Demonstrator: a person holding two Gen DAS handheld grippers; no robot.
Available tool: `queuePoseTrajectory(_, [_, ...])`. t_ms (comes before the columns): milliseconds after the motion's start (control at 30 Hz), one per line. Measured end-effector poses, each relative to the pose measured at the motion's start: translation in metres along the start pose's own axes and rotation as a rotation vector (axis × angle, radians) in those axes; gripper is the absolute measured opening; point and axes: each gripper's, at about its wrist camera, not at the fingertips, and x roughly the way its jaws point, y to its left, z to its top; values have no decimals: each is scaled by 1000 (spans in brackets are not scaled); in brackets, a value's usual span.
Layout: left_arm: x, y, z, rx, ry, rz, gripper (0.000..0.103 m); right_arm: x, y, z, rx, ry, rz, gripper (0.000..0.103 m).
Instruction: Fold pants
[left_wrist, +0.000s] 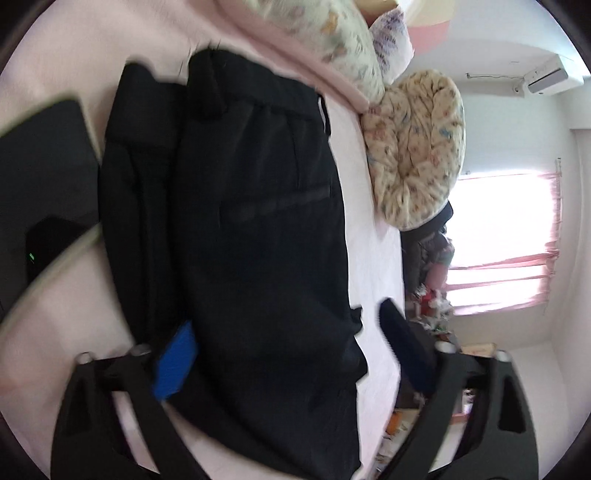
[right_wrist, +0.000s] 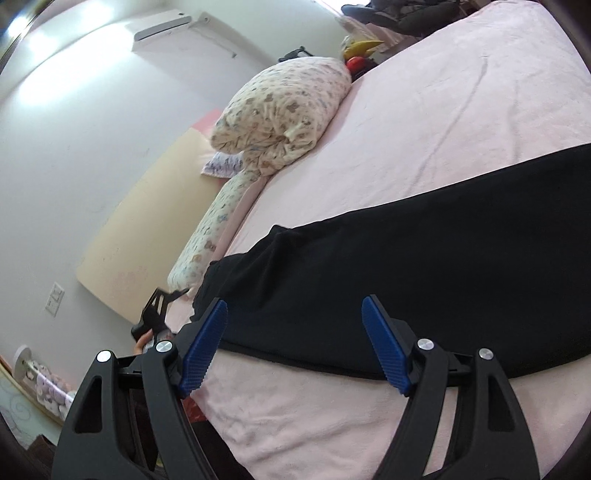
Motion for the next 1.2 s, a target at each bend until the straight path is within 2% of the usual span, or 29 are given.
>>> queuePoseTrajectory(67, [4,2,5,9,-7,30,49,0,2,-2,-10,13,3,79])
queuePoseTrajectory(100, [6,5,6,18,-11,65,41,1,2,-4,-13,16,5,79])
queuePoseTrajectory(133, [5,8,5,27,-16,86,20,0,2,-5,-16,21,8,79])
queuePoseTrajectory(167, [5,10,4,42,-26,107,12,2,3,-5,-18,28,7,79])
queuePoseTrajectory(300, [-8,14,-1,67,-65,89,8,6,2,-6,-13,36,9,79])
queuePoseTrajectory(433, [-27,4,-10,141,-105,82,7,9,-2,-8,7,45,11,79])
queuePoseTrajectory(533, [-31,10,-13,136,-114,73,7,12,-3,-7,10,46,12,79])
queuePoseTrajectory(600, [-20,20,-12,121,-110,119,8,14,-4,-7,12,48,18,79])
queuePoseTrajectory(700, [-12,20,-18,159,-134,165,12,18,-5,-7,13,54,14,79])
queuePoseTrajectory(800, [-24,9,-23,182,-161,173,23,18,-5,-8,7,47,-2,79])
queuePoseTrajectory(867, [-44,1,-28,210,-232,179,52,19,-7,-7,18,34,-7,79])
queuePoseTrajectory(900, [-57,-5,-33,244,-291,186,58,20,-8,-8,27,33,-8,79])
queuePoseTrajectory(933, [-73,-17,-44,318,-375,191,70,22,-11,-7,39,34,-7,79])
queuePoseTrajectory(1000, [-85,-42,-68,475,-435,140,82,31,-14,-8,63,47,-5,79])
queuePoseTrajectory(1067, [-77,-63,-88,566,-373,67,94,42,-14,-8,63,62,-20,79])
queuePoseTrajectory(1133, [-48,-83,-111,608,-193,-57,94,52,-11,-9,51,73,-32,79])
queuePoseTrajectory(1200, [-24,-93,-131,623,-95,-95,94,58,-8,-14,33,102,-50,79])
